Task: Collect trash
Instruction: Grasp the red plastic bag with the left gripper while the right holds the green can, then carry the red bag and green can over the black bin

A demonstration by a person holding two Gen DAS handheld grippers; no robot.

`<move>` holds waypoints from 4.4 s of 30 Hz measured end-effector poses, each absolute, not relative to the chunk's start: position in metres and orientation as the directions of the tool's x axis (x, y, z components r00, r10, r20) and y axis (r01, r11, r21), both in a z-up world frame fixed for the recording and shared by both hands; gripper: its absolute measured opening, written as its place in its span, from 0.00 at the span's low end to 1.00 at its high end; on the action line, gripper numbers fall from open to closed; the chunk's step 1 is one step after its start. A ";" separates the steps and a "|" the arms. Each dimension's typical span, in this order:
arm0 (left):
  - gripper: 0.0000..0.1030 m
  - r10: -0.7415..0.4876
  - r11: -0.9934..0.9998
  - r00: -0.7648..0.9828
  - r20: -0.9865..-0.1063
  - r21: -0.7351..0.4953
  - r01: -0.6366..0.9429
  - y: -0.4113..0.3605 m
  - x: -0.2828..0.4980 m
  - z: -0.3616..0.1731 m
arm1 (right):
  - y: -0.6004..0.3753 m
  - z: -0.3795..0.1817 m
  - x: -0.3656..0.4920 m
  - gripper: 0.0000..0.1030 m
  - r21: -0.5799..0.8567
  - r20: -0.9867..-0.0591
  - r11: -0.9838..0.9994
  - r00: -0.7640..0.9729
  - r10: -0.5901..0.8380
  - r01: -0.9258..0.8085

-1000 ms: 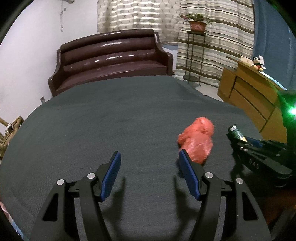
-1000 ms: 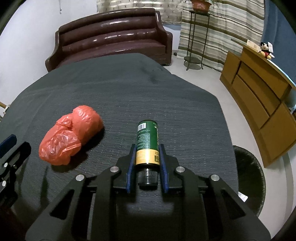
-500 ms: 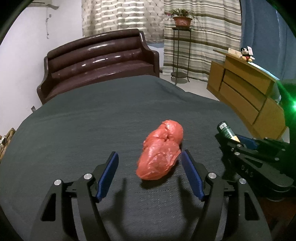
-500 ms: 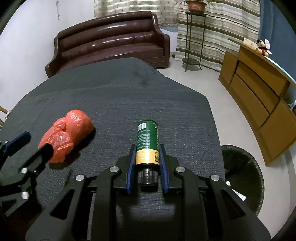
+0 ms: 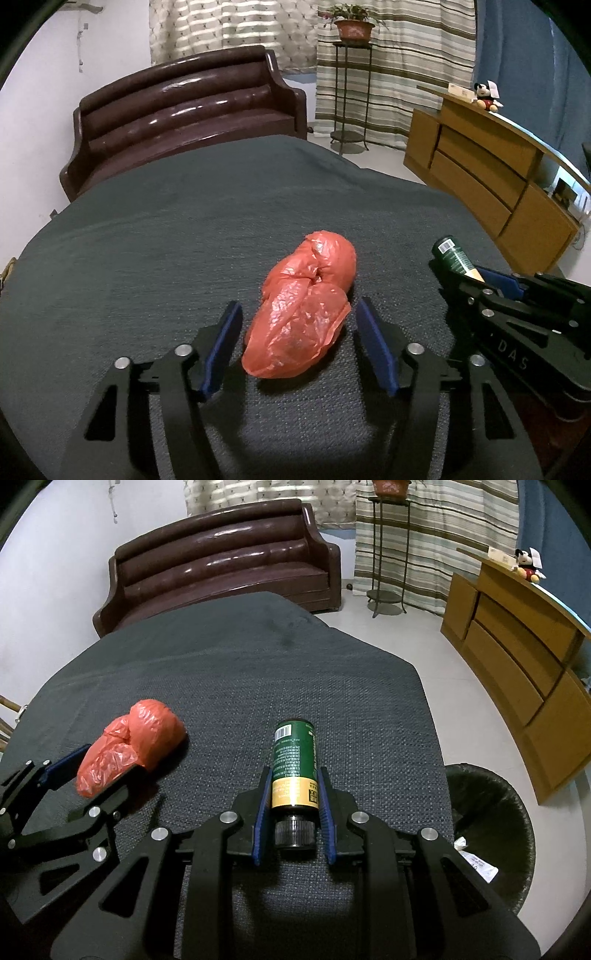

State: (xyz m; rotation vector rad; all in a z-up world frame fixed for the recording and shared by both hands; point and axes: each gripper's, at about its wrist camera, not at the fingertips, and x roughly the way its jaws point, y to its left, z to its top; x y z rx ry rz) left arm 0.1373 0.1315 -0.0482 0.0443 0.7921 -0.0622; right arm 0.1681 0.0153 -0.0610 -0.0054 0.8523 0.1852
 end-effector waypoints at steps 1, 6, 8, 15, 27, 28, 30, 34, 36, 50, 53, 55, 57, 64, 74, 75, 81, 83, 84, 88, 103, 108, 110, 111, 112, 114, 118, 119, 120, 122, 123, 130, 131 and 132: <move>0.55 -0.042 0.997 0.698 -0.715 0.015 0.075 0.131 0.138 -0.049 | 0.016 -0.061 0.168 0.22 0.067 -0.749 0.984 0.643 0.159 -0.165; 0.44 -0.055 0.996 0.687 -0.724 0.005 0.085 0.129 0.139 -0.050 | 0.018 -0.063 0.170 0.22 0.057 -0.751 0.984 0.642 0.152 -0.166; 0.37 -0.058 0.996 0.683 -0.728 0.005 0.090 0.128 0.140 -0.051 | 0.019 -0.063 0.170 0.23 0.054 -0.752 0.985 0.642 0.150 -0.167; 0.31 -0.056 0.996 0.689 -0.723 0.012 0.094 0.126 0.138 -0.051 | 0.020 -0.064 0.171 0.22 0.048 -0.753 0.985 0.642 0.145 -0.166; 0.22 -0.056 0.996 0.698 -0.714 0.008 0.088 0.127 0.137 -0.052 | 0.016 -0.064 0.167 0.23 0.036 -0.750 0.986 0.648 0.133 -0.160; 0.21 -0.056 0.996 0.698 -0.714 0.007 0.087 0.127 0.137 -0.052 | 0.017 -0.063 0.167 0.23 0.035 -0.749 0.987 0.649 0.131 -0.159; 0.20 -0.054 0.996 0.699 -0.713 0.006 0.084 0.127 0.136 -0.052 | 0.017 -0.063 0.165 0.22 0.031 -0.748 0.987 0.652 0.128 -0.158; 0.18 -0.044 0.997 0.708 -0.705 0.008 0.070 0.127 0.132 -0.049 | 0.017 -0.061 0.162 0.23 0.026 -0.735 0.987 0.666 0.124 -0.156; 0.18 -0.042 0.998 0.713 -0.700 0.006 0.064 0.131 0.128 -0.047 | 0.016 -0.060 0.159 0.23 0.020 -0.730 0.988 0.672 0.120 -0.156; 0.17 -0.032 0.999 0.744 -0.667 -0.007 0.037 0.138 0.096 -0.031 | 0.019 -0.049 0.120 0.22 0.019 -0.708 0.985 0.693 0.134 -0.171; 0.17 -0.030 0.999 0.754 -0.656 -0.008 0.033 0.137 0.087 -0.027 | 0.017 -0.045 0.111 0.22 0.024 -0.703 0.984 0.698 0.140 -0.174; 0.17 -0.030 0.999 0.760 -0.649 -0.012 0.030 0.135 0.080 -0.024 | 0.015 -0.043 0.104 0.22 0.024 -0.699 0.984 0.701 0.143 -0.176; 0.17 -0.033 0.999 0.765 -0.643 -0.014 0.031 0.133 0.073 -0.022 | 0.012 -0.041 0.097 0.22 0.023 -0.694 0.984 0.706 0.144 -0.177; 0.17 -0.054 0.998 0.787 -0.614 -0.020 0.053 0.117 0.059 -0.012 | -0.004 -0.030 0.082 0.22 0.006 -0.677 0.986 0.725 0.125 -0.165; 0.17 -0.121 0.990 0.804 -0.582 -0.012 0.140 0.075 0.056 -0.001 | -0.050 -0.012 0.064 0.22 -0.024 -0.640 0.996 0.766 0.051 -0.087; 0.17 -0.130 0.988 0.805 -0.578 -0.011 0.152 0.069 0.056 0.000 | -0.055 -0.012 0.062 0.22 -0.025 -0.638 0.997 0.769 0.044 -0.078; 0.17 -0.174 0.978 0.809 -0.562 -0.003 0.208 0.040 0.056 0.002 | -0.089 -0.013 0.059 0.22 -0.027 -0.634 1.000 0.774 -0.004 -0.017; 0.17 -0.187 0.974 0.805 -0.562 -0.002 0.225 0.033 0.057 0.000 | -0.100 -0.014 0.059 0.22 -0.028 -0.632 1.000 0.775 -0.017 0.000; 0.17 -0.196 0.972 0.804 -0.562 -0.002 0.235 0.027 0.058 0.000 | -0.106 -0.014 0.058 0.22 -0.026 -0.632 1.000 0.775 -0.025 0.010; 0.17 -0.216 0.964 0.798 -0.562 0.006 0.265 0.009 0.060 -0.004 | -0.124 -0.017 0.057 0.22 -0.020 -0.628 0.999 0.777 -0.042 0.038; 0.17 -0.245 0.948 0.773 -0.585 0.023 0.318 -0.038 0.070 -0.019 | -0.168 -0.025 0.060 0.22 0.013 -0.628 0.994 0.774 -0.077 0.109; 0.17 -0.248 0.946 0.766 -0.592 0.023 0.324 -0.045 0.075 -0.023 | -0.173 -0.029 0.062 0.22 0.019 -0.631 0.993 0.772 -0.080 0.119; 0.17 -0.252 0.944 0.763 -0.595 0.021 0.329 -0.044 0.077 -0.023 | -0.176 -0.030 0.062 0.22 0.022 -0.633 0.992 0.770 -0.082 0.123; 0.17 -0.254 0.943 0.761 -0.597 0.021 0.331 -0.045 0.077 -0.024 | -0.178 -0.031 0.063 0.22 0.022 -0.634 0.992 0.769 -0.082 0.125; 0.17 -0.255 0.942 0.759 -0.599 0.021 0.334 -0.047 0.078 -0.025 | -0.179 -0.032 0.064 0.23 0.024 -0.635 0.992 0.768 -0.083 0.127; 0.17 -0.258 0.941 0.756 -0.602 0.022 0.339 -0.049 0.078 -0.026 | -0.180 -0.032 0.064 0.22 0.025 -0.636 0.991 0.767 -0.084 0.130; 0.17 -0.262 0.938 0.750 -0.608 0.024 0.347 -0.048 0.081 -0.028 | -0.181 -0.035 0.066 0.22 0.029 -0.640 0.990 0.764 -0.087 0.137; 0.17 -0.261 0.937 0.749 -0.608 0.025 0.347 -0.049 0.083 -0.028 | -0.182 -0.035 0.066 0.23 0.030 -0.641 0.990 0.763 -0.087 0.138; 0.17 -0.261 0.937 0.748 -0.610 0.026 0.348 -0.051 0.084 -0.029 | -0.182 -0.036 0.067 0.22 0.030 -0.642 0.990 0.762 -0.088 0.140; 0.17 -0.262 0.936 0.744 -0.614 0.026 0.350 -0.052 0.087 -0.031 | -0.184 -0.038 0.068 0.23 0.033 -0.644 0.989 0.760 -0.089 0.144; 0.17 -0.262 0.936 0.742 -0.618 0.026 0.352 -0.053 0.088 -0.032 | -0.186 -0.039 0.069 0.23 0.034 -0.646 0.988 0.758 -0.091 0.148; 0.17 -0.261 0.935 0.729 -0.633 0.023 0.355 -0.057 0.096 -0.036 | -0.191 -0.045 0.072 0.23 0.044 -0.654 0.985 0.750 -0.098 0.168; 0.17 -0.262 0.934 0.728 -0.633 0.023 0.356 -0.057 0.096 -0.035 | -0.192 -0.046 0.072 0.23 0.046 -0.655 0.985 0.749 -0.098 0.169; 0.17 -0.262 0.933 0.727 -0.634 0.025 0.359 -0.059 0.097 -0.036 | -0.193 -0.047 0.073 0.23 0.046 -0.657 0.984 0.747 -0.099 0.171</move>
